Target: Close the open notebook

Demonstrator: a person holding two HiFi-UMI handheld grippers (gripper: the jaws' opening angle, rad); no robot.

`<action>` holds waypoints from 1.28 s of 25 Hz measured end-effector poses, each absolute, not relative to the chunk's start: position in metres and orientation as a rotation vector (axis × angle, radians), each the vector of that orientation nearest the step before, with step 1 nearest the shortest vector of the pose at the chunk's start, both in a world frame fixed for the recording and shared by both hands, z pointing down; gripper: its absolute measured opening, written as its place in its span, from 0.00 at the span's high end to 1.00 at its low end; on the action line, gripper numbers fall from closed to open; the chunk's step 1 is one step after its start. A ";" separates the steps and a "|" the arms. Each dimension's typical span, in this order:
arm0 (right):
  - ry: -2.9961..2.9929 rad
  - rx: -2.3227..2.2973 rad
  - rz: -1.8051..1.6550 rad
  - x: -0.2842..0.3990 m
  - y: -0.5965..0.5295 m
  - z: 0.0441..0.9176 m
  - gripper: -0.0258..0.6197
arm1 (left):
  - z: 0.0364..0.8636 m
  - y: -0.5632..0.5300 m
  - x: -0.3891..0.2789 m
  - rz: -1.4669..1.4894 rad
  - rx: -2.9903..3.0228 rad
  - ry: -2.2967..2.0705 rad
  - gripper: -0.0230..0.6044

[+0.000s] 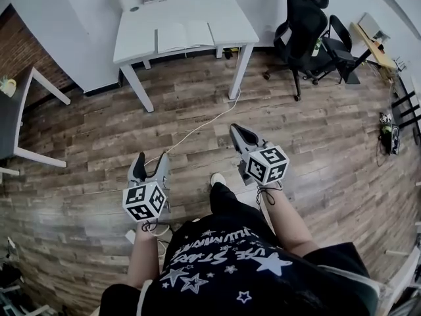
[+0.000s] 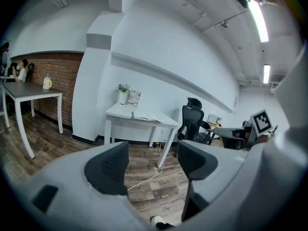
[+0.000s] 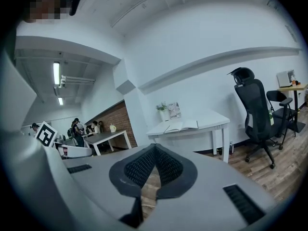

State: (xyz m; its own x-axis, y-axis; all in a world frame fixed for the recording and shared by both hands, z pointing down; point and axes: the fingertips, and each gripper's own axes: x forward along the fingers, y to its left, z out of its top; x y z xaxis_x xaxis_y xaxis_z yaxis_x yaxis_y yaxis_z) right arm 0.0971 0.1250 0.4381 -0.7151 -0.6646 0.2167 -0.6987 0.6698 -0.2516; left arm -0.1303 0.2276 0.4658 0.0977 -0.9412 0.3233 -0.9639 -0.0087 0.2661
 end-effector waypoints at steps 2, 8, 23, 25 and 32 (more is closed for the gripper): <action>-2.783 1.127 0.486 0.099 0.095 0.436 0.95 | 0.462 0.201 -0.129 0.055 1.954 -1.870 0.45; -2.807 1.117 0.500 0.110 0.012 0.433 0.95 | 0.455 0.129 -0.119 0.054 1.934 -1.902 0.45; -2.827 1.026 0.579 0.123 -0.089 0.445 0.95 | 0.457 0.034 -0.107 -0.030 1.814 -1.907 0.45; -2.816 1.026 0.596 0.121 -0.093 0.451 0.95 | 0.457 0.027 -0.108 -0.036 1.815 -1.896 0.45; -2.774 1.036 0.599 0.105 -0.112 0.466 0.95 | 0.477 -0.004 -0.128 -0.025 1.820 -1.849 0.45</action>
